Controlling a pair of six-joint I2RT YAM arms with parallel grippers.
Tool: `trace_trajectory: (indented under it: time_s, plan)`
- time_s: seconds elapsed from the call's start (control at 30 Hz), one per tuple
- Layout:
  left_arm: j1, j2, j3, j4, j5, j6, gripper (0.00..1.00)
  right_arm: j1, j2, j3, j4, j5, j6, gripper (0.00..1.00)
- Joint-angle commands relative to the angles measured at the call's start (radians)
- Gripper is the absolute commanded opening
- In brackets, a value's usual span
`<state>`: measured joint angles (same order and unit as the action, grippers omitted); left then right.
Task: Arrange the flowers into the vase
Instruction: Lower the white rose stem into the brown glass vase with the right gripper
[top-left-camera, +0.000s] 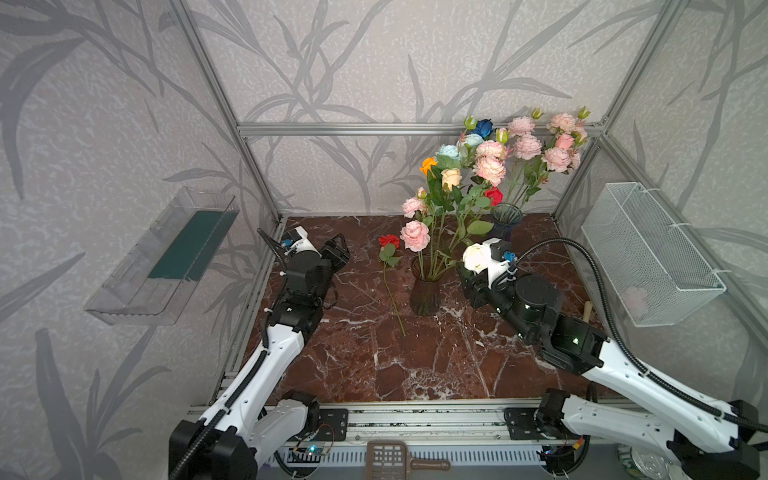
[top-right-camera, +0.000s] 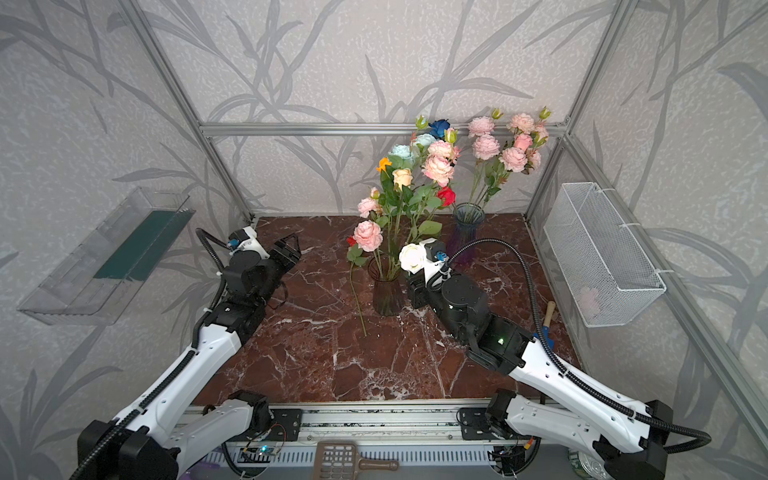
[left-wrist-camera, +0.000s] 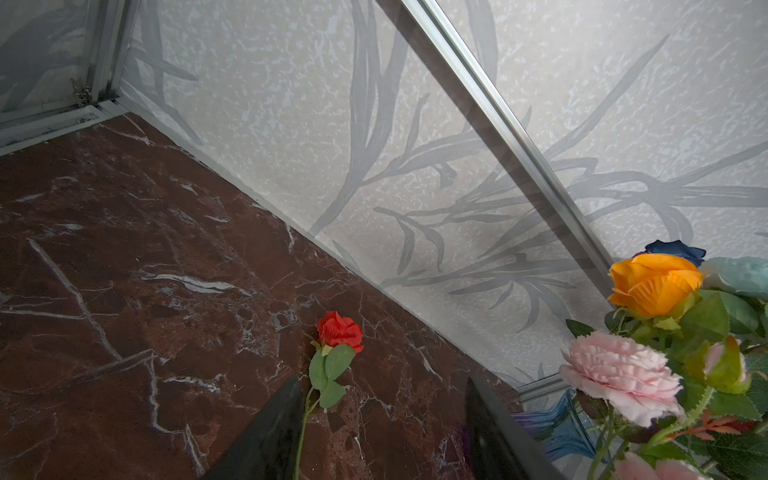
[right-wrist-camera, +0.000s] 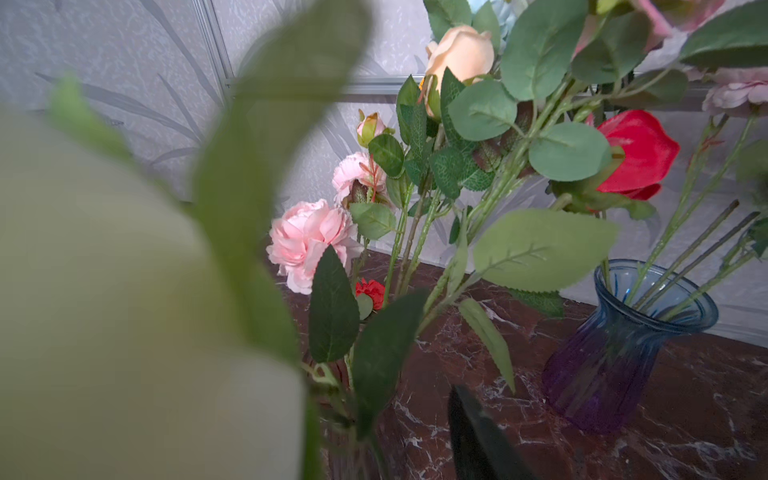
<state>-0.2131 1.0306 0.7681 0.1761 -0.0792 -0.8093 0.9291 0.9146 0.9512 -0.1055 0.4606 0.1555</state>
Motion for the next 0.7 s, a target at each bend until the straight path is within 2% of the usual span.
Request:
trace_trajectory:
  time_s: [0.0,0.4,0.67]
  plan:
    - [0.006,0.014,0.035,-0.003,0.012,-0.017,0.63,0.002,-0.023,-0.012,-0.045,0.023,0.003,0.58]
    - [0.007,0.078,0.053,-0.013,0.052,-0.018,0.61,0.0,-0.049,-0.056,-0.134,-0.044,-0.017,0.68]
    - [0.006,0.11,0.062,-0.021,0.061,-0.008,0.61,-0.019,-0.102,-0.091,-0.194,-0.047,-0.01,0.69]
